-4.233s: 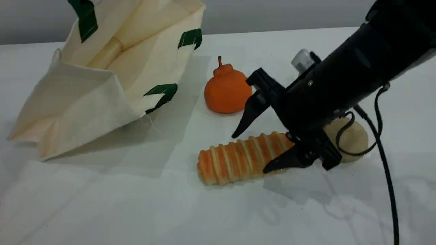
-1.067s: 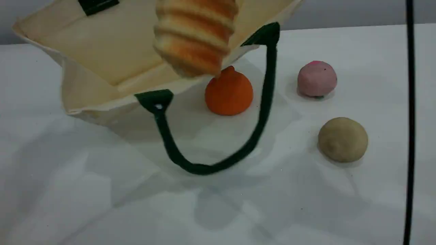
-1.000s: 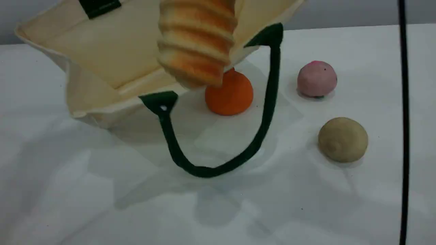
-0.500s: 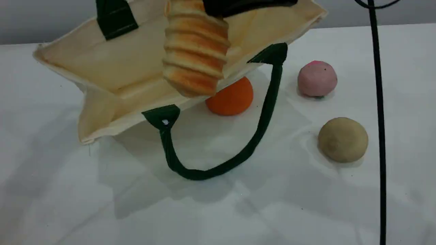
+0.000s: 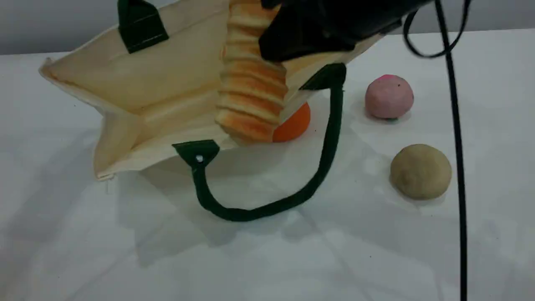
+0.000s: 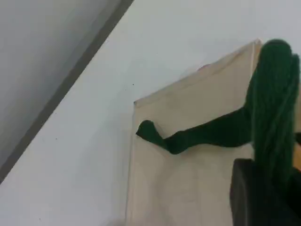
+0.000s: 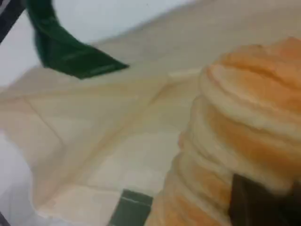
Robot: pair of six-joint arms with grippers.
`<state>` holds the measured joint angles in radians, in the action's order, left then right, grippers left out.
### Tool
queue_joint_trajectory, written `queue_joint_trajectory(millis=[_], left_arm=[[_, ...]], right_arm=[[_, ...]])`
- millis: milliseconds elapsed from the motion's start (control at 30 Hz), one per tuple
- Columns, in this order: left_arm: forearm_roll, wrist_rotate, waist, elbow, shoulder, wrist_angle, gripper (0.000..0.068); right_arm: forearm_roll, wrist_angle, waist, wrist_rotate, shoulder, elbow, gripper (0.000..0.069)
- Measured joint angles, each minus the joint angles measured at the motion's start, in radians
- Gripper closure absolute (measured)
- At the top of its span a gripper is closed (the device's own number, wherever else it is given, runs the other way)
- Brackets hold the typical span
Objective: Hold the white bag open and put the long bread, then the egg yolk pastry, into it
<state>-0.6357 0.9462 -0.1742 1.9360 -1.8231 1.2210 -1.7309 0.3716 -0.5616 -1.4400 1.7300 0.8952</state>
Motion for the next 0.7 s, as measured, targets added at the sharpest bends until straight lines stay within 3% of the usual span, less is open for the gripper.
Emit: queue_joint_trajectory(millis=[200, 533, 700], left_arm=[[-0.001, 0.014, 0.000, -0.001, 0.000, 0.001, 0.0598], [-0.055, 0.040, 0.000, -0.001, 0.000, 0.001, 0.0598], [-0.055, 0.040, 0.000, -0.001, 0.000, 0.001, 0.0598]], right_arm=[[-0.017, 0.004, 0.000, -0.094, 0.079, 0.057, 0.0647], [-0.015, -0.025, 0.001, -0.083, 0.219, 0.210, 0.0647], [-0.012, -0.082, 0.002, 0.016, 0.236, 0.238, 0.0647]])
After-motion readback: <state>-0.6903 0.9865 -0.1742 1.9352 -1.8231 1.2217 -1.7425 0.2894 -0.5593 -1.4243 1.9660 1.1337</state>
